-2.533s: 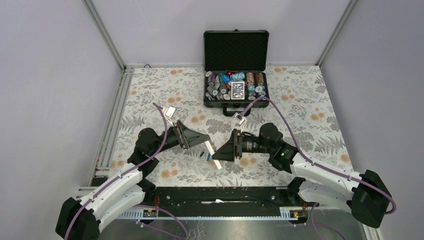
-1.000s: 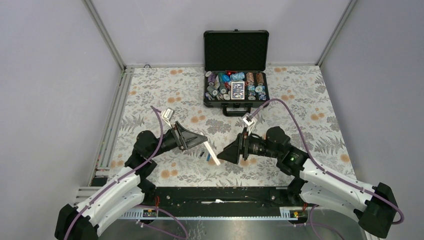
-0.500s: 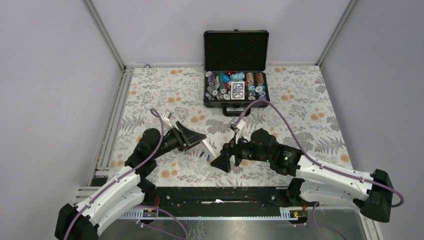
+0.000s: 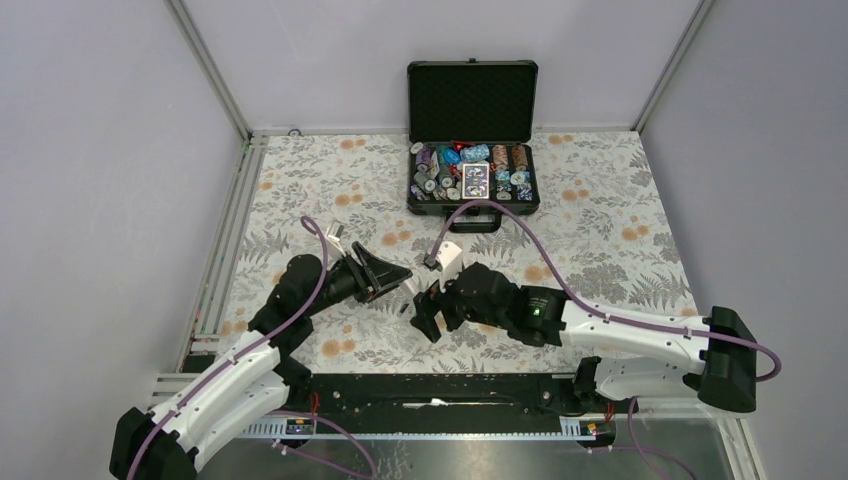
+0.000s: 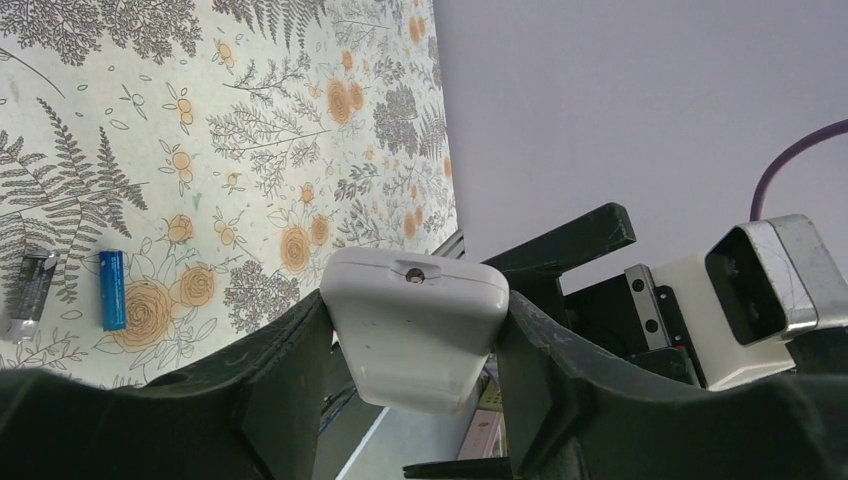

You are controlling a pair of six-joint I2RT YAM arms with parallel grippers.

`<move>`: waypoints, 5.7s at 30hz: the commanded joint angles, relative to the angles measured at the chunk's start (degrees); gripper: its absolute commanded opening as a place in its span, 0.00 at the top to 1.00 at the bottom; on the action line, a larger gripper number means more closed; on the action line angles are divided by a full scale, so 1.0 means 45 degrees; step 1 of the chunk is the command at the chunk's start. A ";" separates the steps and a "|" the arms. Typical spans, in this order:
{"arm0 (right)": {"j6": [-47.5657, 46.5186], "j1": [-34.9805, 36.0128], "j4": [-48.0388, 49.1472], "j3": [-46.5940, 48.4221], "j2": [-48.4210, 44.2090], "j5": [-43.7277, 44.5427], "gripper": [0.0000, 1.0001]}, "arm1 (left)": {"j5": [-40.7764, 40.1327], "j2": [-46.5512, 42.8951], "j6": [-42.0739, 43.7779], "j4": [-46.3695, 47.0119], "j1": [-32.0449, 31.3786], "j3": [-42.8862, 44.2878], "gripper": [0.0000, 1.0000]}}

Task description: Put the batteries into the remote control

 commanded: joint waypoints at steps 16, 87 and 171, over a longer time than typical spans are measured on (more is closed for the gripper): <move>-0.0801 0.1157 -0.0686 0.1251 0.1179 0.3060 0.72 | 0.0151 0.0152 0.0019 0.1035 0.0058 0.0281 1.00; 0.0042 -0.2749 -0.2585 0.2446 -0.0654 -1.0644 1.00 | 0.8987 -0.0410 0.4747 0.0729 0.0129 0.1925 0.50; 0.5513 -0.2866 0.0316 -0.3501 -0.7889 -0.2210 1.00 | 0.3651 -0.1438 0.0977 0.5710 0.0012 -0.1276 1.00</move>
